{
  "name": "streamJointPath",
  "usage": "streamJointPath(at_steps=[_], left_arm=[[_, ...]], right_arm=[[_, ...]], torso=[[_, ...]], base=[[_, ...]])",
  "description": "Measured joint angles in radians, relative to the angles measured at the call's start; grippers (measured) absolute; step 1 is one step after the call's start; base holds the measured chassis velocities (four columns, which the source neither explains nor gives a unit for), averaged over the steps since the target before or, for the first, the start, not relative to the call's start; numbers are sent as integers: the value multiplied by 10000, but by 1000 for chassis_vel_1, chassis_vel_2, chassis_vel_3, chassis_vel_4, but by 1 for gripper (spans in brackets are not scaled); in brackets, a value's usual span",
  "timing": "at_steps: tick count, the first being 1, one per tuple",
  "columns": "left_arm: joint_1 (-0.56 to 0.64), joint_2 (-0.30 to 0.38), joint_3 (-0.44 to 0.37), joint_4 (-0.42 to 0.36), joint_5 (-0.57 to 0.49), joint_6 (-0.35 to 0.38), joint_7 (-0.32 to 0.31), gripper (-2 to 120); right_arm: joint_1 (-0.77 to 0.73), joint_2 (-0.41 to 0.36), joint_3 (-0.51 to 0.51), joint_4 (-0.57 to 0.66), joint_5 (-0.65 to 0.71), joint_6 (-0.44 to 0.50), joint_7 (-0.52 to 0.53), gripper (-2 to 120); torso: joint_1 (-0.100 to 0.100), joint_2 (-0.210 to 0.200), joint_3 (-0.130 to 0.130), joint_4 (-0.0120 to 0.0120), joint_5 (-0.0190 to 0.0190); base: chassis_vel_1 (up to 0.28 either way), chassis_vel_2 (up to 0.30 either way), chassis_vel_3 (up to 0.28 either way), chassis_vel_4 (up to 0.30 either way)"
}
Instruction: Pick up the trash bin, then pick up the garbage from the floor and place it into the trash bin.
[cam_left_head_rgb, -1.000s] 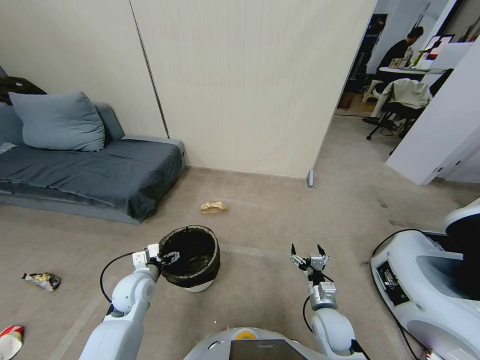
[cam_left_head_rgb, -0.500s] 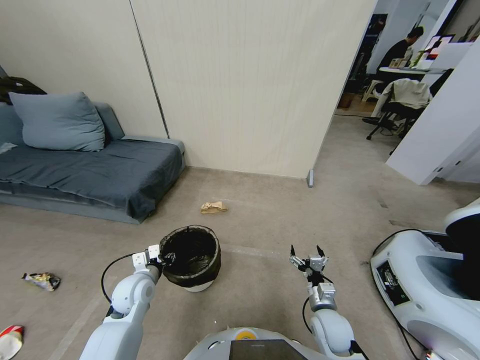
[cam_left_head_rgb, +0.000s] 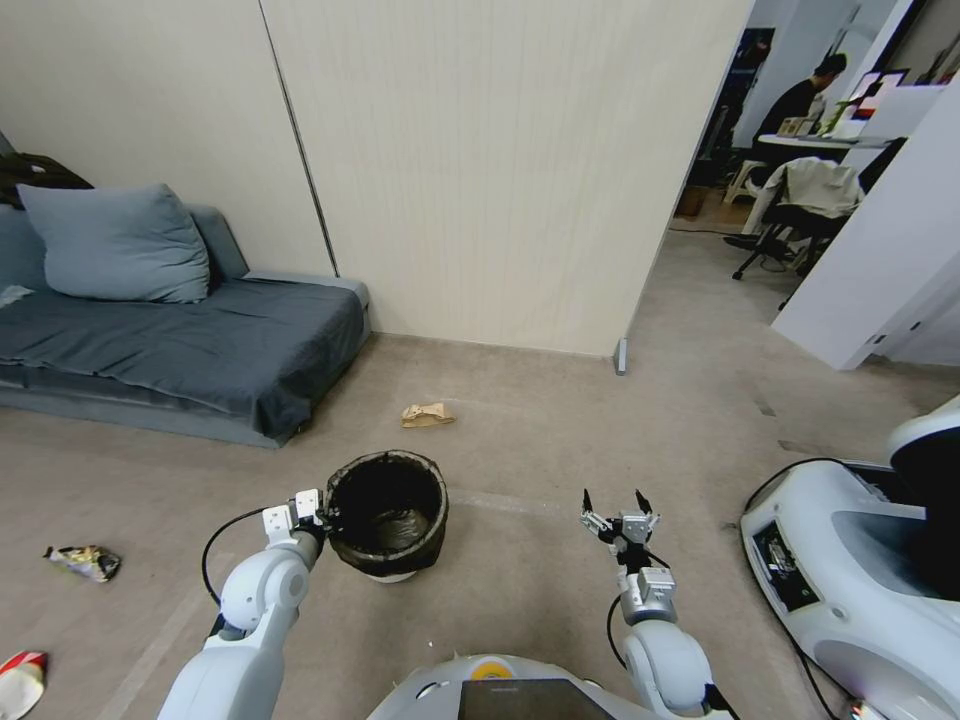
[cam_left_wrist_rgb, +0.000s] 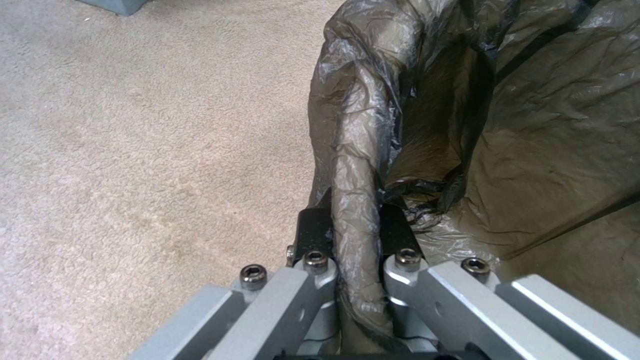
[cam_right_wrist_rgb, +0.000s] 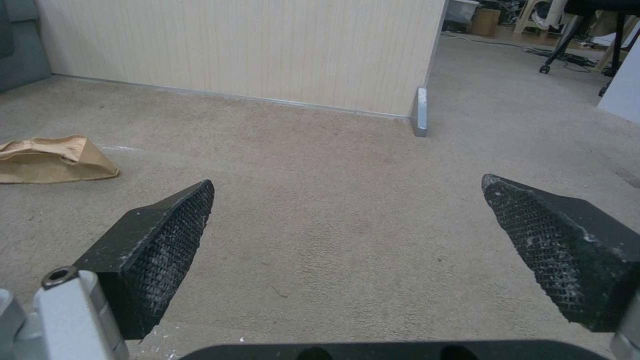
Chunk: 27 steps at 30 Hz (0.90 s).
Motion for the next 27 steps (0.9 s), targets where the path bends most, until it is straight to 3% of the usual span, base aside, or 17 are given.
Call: streamJointPath(at_steps=[8,13,27], left_arm=[[50,-56,3,-151,235,1,26,0],[116,-27,-55,-721,383,4,29,0],[772,180,-358,-3584,359,6,63,0]], right_arm=[[-27,6,18,-24,-22,68,16,100],[-37,8,43,-23,-27,87,34,100],[3,27,53,-55,-114,99,58,100]], torso=[[0,0,1,0,-3],[0,0,2,1,-1],[0,0,1,1,0]], base=[[0,0,0,0],[0,0,0,0],[0,0,0,0]])
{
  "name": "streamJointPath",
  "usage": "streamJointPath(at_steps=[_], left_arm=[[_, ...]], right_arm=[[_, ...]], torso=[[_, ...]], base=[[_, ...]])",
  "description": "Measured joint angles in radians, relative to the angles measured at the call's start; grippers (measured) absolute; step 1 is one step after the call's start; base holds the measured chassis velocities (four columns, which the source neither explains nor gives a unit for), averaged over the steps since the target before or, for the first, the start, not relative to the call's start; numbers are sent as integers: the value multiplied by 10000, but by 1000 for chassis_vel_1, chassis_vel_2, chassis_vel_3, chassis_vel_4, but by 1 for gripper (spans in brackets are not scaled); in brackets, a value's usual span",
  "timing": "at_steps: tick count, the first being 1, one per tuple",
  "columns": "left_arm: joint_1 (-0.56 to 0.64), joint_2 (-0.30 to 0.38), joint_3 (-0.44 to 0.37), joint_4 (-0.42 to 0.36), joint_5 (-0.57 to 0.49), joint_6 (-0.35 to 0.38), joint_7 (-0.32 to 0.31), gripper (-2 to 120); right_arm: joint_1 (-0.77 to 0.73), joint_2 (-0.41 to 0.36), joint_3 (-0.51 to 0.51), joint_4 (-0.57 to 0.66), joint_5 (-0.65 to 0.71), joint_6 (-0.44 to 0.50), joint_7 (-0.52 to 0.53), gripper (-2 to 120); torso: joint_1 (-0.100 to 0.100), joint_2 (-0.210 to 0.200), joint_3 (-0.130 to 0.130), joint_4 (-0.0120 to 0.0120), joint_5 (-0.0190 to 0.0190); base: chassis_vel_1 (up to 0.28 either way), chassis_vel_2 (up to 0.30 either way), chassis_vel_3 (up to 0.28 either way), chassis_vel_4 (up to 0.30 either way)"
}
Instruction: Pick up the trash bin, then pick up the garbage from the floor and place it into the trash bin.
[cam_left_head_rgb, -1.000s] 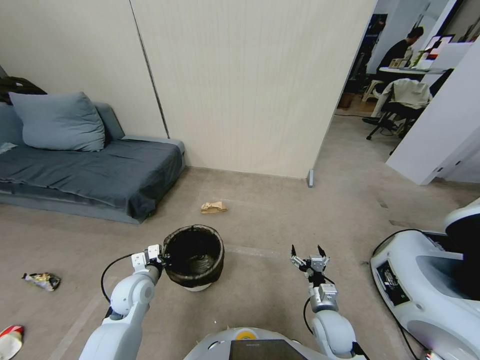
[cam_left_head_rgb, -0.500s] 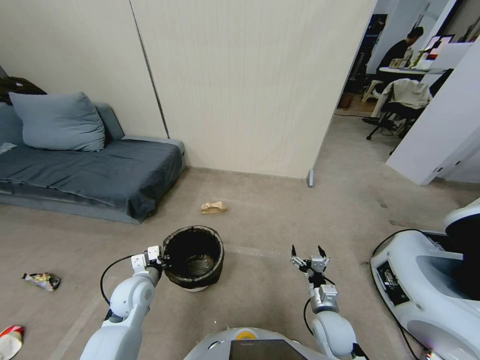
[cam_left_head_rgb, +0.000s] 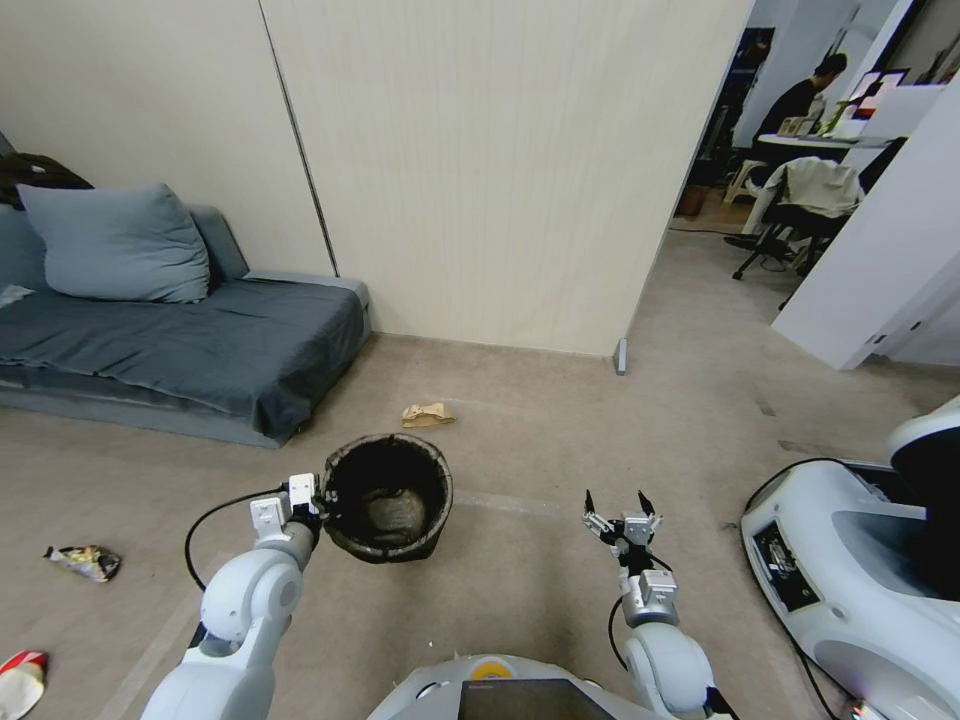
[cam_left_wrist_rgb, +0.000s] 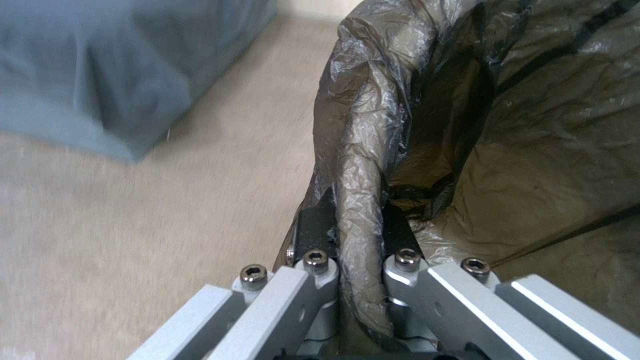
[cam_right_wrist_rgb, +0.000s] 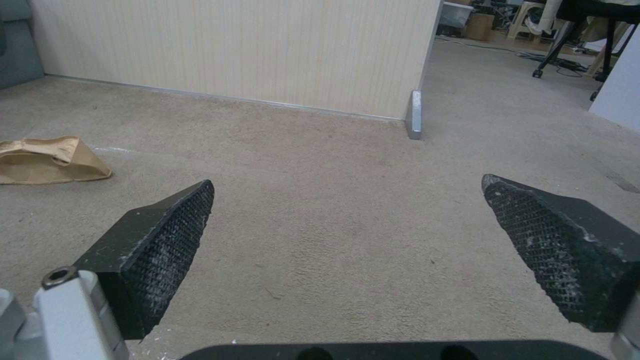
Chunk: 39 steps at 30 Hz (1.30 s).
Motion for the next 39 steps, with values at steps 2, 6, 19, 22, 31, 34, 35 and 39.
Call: streamJointPath(at_steps=[2,6,19,22,31,34,35,39], left_arm=[[59,12,-35,-219,-12,0,31,0],[174,31,-115,-773,-87,0,53,0],[582,-129,-600,-1367,115,0,-110,0],[585,-191,-759,-1366,153,0,-139,0],[527,-341,-910,-1340,237,-1,-262,0],[531,-360,-907,-1333,251,-1,-260,0],[528,-367,-893,-1330,271,-1,-253,0],[523,-399,-844,-1325,312,0,-231,0]], right_arm=[[-2,0,0,-4,-1,0,2,100],[3,-4,-6,-9,-4,0,4,100],[-34,-53,38,68,-31,9,-151,100],[-33,-69,41,83,-48,19,-227,100],[44,-124,40,59,-17,26,-366,100],[83,-161,39,31,46,32,-381,100],[121,-176,41,10,74,32,-389,100],[191,-200,41,-25,131,34,-412,100]], torso=[[0,0,0,-1,0],[0,0,0,-1,0],[0,0,0,0,-2],[0,0,0,-2,-1],[0,0,0,-1,-2],[0,0,0,-1,-2],[0,0,-1,-2,-1],[0,1,-1,-1,-1]], base=[[0,0,0,0],[0,0,0,0],[0,0,0,0],[0,0,0,0],[0,0,0,0],[0,0,0,0],[0,0,0,0],[-70,68,63,-55]])
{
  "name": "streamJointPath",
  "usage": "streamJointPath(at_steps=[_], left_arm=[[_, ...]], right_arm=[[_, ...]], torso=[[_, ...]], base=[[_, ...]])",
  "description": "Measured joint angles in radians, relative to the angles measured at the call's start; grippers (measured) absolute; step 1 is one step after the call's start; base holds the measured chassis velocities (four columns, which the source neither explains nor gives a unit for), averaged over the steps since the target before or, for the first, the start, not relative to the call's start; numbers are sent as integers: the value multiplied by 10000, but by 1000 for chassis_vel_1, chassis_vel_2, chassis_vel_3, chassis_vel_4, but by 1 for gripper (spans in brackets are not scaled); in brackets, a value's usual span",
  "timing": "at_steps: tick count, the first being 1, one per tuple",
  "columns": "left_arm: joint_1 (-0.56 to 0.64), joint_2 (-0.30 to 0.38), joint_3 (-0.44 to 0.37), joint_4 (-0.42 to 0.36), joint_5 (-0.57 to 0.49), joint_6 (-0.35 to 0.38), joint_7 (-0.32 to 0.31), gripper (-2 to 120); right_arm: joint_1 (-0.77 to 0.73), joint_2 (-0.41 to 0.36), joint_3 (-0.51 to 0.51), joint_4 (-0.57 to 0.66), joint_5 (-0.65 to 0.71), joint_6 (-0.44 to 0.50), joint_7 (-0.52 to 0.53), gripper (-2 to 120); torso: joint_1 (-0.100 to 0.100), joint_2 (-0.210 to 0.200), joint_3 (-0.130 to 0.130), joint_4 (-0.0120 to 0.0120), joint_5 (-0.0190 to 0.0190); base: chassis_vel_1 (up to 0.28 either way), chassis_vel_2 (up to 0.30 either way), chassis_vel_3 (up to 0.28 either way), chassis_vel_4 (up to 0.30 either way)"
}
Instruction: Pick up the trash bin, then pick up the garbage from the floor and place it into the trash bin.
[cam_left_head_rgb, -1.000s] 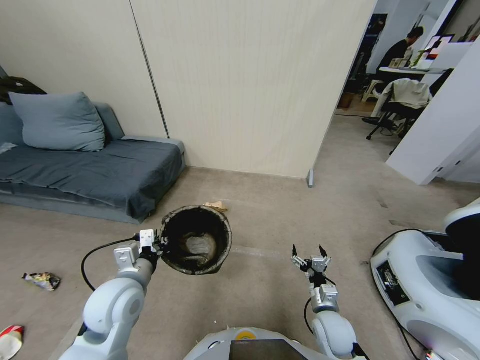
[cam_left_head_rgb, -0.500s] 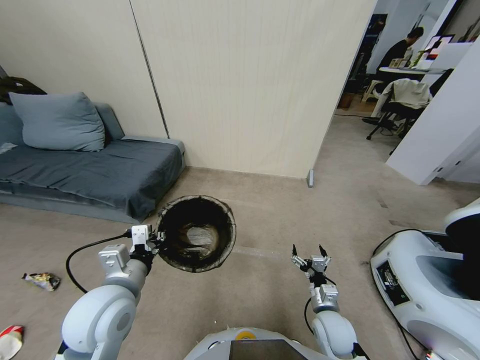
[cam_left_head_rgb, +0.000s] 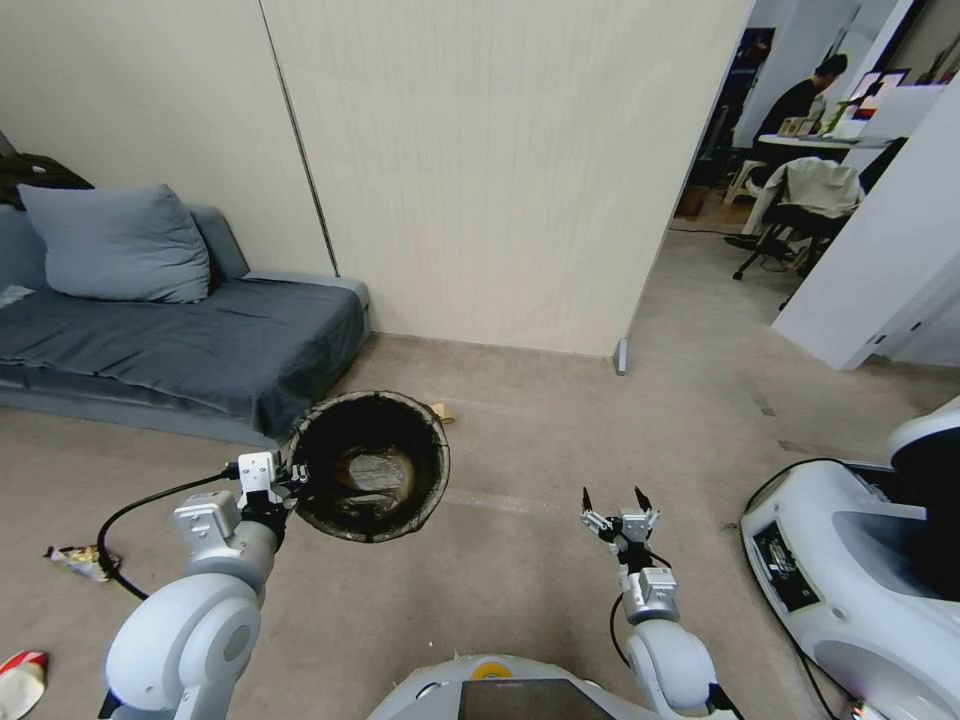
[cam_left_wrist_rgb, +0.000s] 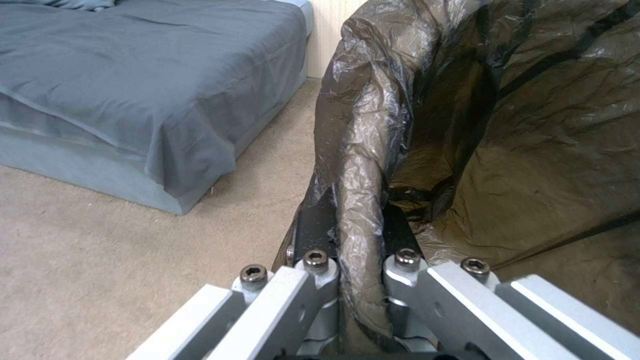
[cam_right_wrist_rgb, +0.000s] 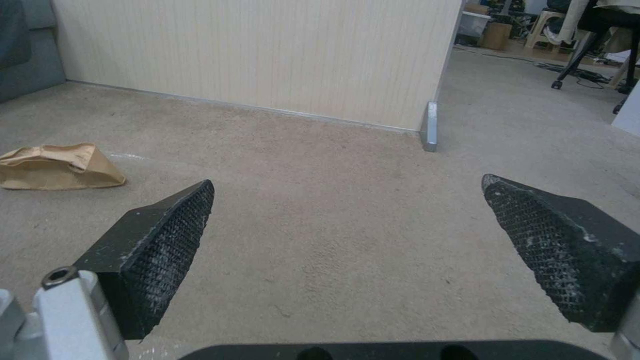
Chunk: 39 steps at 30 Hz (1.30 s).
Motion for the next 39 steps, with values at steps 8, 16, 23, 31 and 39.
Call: streamJointPath(at_steps=[8,16,23,31,39], left_arm=[[21,-35,41,9,65,0,66,0],[15,-59,77,14,100,-2,110,0],[-20,-81,99,18,149,-2,116,0],[-44,-81,31,20,254,-2,176,0],[-76,-98,78,42,275,-2,187,0]], right_arm=[[58,14,-11,-73,14,35,-7,100],[6,36,2,-74,3,51,-2,100],[-97,63,25,-70,-57,215,-52,100],[-8,78,23,-98,-80,338,221,100],[10,69,23,-184,-51,319,264,100]], torso=[[0,-1,1,1,0],[1,-1,1,-1,0],[1,-1,2,-2,-2],[1,0,1,0,0],[0,-1,1,0,1]], base=[[-158,150,169,-167],[-197,198,202,-197],[-171,179,166,-167],[-85,78,79,-86],[0,0,0,0]])
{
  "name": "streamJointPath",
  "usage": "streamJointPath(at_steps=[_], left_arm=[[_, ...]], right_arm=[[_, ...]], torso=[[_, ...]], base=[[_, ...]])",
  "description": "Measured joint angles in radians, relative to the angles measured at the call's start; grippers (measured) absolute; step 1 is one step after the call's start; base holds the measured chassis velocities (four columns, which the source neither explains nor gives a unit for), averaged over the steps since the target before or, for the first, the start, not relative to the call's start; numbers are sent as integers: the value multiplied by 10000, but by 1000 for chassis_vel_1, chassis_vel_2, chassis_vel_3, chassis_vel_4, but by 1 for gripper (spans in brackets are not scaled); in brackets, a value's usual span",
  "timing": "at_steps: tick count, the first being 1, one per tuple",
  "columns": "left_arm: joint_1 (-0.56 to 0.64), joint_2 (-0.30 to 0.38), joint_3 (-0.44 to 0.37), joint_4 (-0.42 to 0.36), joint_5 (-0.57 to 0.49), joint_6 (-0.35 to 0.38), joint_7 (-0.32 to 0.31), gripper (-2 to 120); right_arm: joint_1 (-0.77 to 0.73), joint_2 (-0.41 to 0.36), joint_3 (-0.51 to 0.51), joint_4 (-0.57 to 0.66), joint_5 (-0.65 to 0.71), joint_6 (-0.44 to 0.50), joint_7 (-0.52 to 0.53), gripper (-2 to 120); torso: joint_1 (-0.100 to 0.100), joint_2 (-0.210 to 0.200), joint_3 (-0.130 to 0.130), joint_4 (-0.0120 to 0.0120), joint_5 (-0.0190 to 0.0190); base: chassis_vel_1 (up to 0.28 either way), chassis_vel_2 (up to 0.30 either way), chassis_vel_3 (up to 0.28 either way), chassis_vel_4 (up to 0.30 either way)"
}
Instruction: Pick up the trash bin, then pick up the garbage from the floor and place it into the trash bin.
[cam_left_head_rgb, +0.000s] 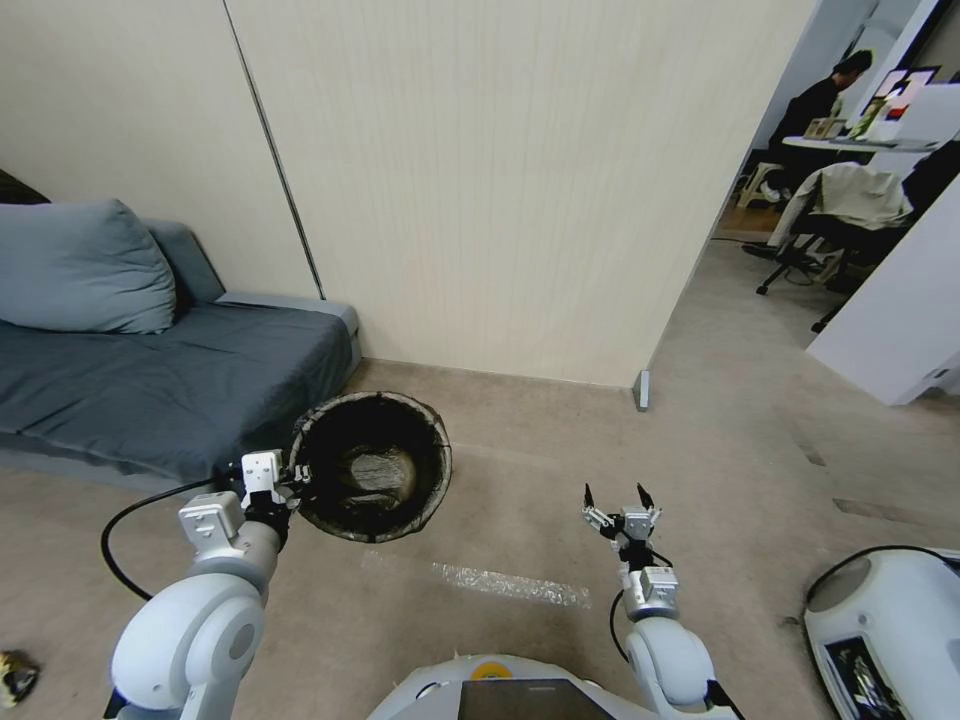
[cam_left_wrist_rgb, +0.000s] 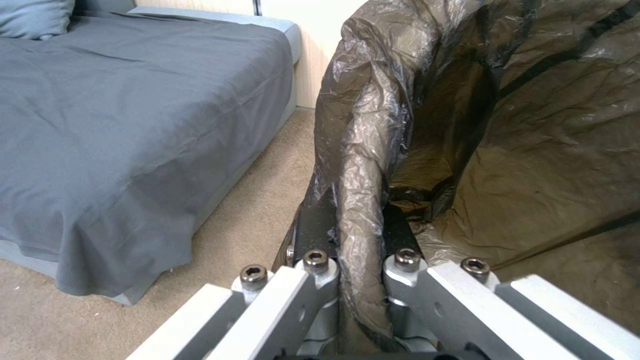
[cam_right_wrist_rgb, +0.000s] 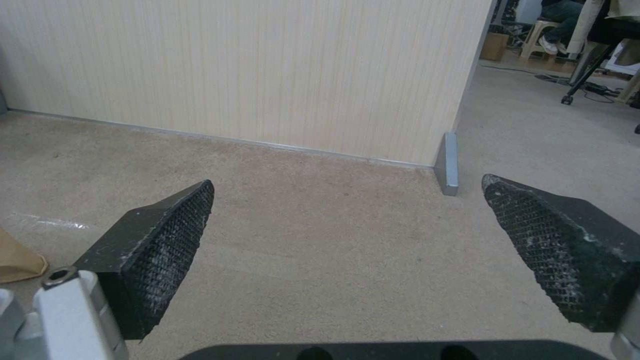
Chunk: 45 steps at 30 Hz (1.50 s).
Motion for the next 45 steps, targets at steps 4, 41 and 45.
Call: streamJointPath(at_steps=[4,41,45], left_arm=[[-22,9,1,40,-39,0,25,0],[-36,110,0,56,-124,0,2,0],[-27,97,3,42,-123,0,6,0]], right_arm=[[20,22,-5,-71,-2,0,13,100],[59,13,-54,-126,-32,24,15,100],[69,4,-53,-135,-31,30,15,100]], torso=[[0,0,0,-1,1],[0,0,0,2,-1],[0,0,0,1,-1]], base=[[0,0,0,0],[60,60,60,60],[101,93,91,94]])
